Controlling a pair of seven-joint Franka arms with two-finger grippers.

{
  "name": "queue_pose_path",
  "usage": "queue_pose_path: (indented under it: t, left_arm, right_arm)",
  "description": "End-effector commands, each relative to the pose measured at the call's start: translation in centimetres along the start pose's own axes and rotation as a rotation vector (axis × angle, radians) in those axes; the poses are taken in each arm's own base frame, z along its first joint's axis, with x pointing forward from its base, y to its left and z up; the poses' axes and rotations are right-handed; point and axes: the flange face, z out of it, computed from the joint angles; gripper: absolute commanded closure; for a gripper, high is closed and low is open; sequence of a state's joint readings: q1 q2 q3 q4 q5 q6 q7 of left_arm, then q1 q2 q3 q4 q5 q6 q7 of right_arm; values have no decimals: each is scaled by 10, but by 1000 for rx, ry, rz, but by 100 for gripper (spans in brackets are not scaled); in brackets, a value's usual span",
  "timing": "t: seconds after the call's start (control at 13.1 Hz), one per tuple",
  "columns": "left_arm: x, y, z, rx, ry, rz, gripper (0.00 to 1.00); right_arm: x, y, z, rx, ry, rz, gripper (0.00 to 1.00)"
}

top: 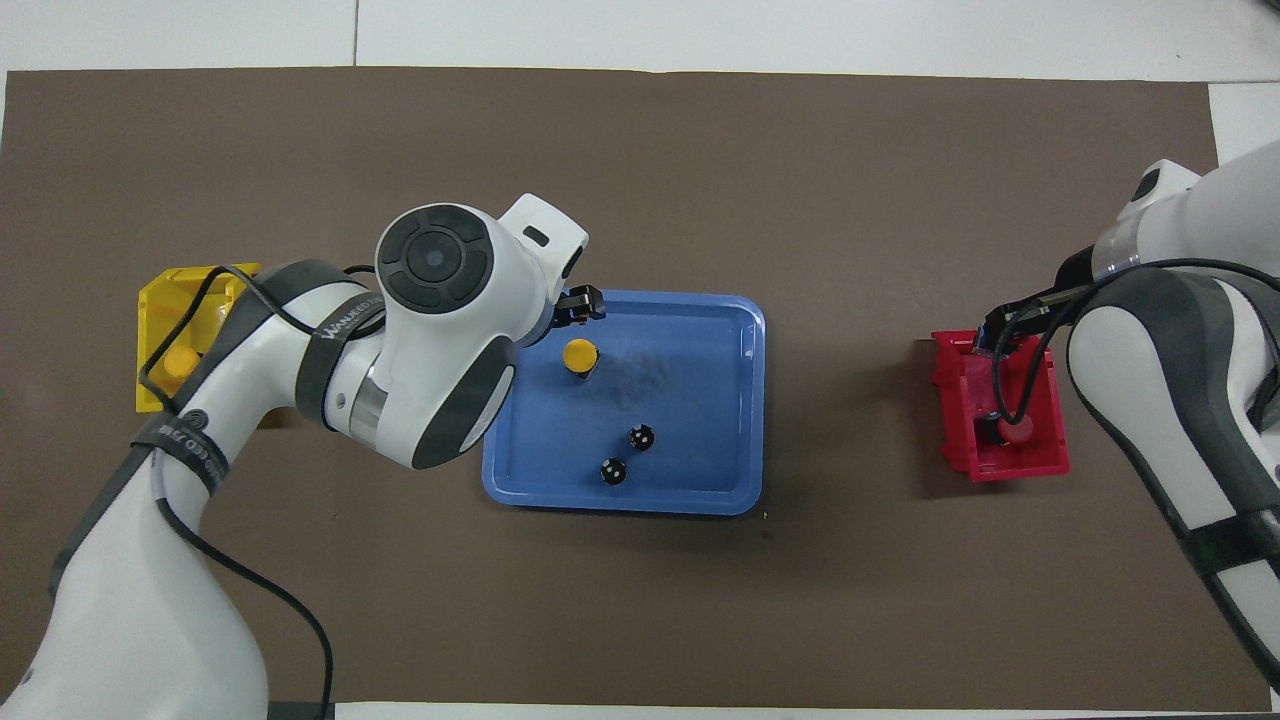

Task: Sort red and yellow buttons by color
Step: 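Place the red button in the red bin while the left gripper takes yellow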

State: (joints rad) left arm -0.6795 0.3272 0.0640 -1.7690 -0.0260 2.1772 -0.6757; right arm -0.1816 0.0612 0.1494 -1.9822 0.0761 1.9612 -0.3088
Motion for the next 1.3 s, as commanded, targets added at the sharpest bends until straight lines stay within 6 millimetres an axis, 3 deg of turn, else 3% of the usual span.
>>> queue_pose_path:
  t: [0.0, 0.31, 0.54, 0.69, 0.92, 1.07, 1.22]
  left_arm:
    - [0, 15, 11, -7, 6, -8, 0]
    - [-20, 19, 22, 30, -44, 13, 2]
    - [-24, 15, 27, 43, -61, 12, 16]
    - [-27, 14, 27, 47, -90, -24, 96]
    - [-25, 16, 24, 35, -91, -37, 99]
    - [-22, 14, 18, 28, -95, -47, 99]
    - [-7, 8, -11, 23, -105, -71, 99]
  right_arm:
    - [-29, 5, 16, -3, 45, -40, 78]
    - [-42, 2, 44, -36, 105, -42, 78]
    - [-44, 0, 70, -19, 141, -15, 78]
    - [-44, -3, 78, -31, 170, -17, 78]
    - [-51, -2, 89, -37, 171, -22, 76]
    - [-52, 0, 89, -37, 166, -39, 68]
    - [-52, 0, 89, -34, 161, -39, 49]
